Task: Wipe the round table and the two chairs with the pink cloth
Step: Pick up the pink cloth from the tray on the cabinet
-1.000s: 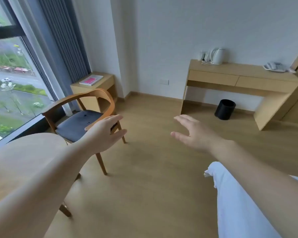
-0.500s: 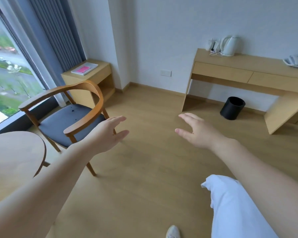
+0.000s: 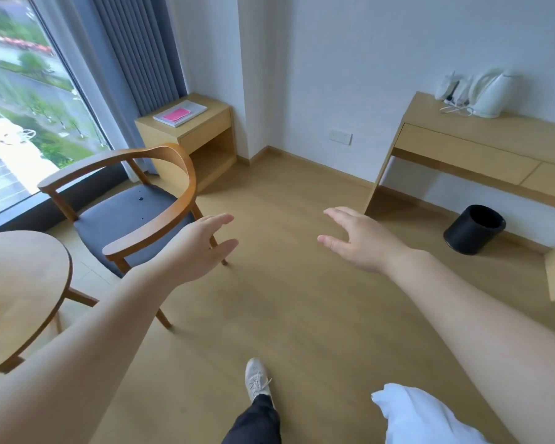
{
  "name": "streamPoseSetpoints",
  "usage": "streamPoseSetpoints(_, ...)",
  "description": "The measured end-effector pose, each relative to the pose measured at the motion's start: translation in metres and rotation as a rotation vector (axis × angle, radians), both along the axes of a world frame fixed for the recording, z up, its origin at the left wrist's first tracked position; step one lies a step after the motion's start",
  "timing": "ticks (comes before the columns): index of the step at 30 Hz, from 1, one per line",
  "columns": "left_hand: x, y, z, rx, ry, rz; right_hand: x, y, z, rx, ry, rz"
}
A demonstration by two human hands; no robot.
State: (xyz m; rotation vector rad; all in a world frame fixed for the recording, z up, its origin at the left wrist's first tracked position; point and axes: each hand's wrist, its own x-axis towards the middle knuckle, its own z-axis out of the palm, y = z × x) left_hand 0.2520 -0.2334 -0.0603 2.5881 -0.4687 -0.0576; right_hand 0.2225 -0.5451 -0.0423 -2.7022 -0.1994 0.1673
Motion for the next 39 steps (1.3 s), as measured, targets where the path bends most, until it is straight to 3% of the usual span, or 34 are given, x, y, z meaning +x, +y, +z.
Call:
streamPoseSetpoints(15,0.274,-0.036,-0.025,-0.016,0.037,0.031,0.27,-0.037,-0.012,-0.009,0.001,0.029)
streamPoseSetpoints(23,0.371,-0.06,-0.031,0.008,0.054,0.078,0.388,-0.064,-0.013,0.023,-0.025,0.078)
streamPoseSetpoints(39,0.54,-0.159,-0.034,-0.207,0.002,0.558,0.671,-0.173,-0.026,0.08,-0.043,0.392)
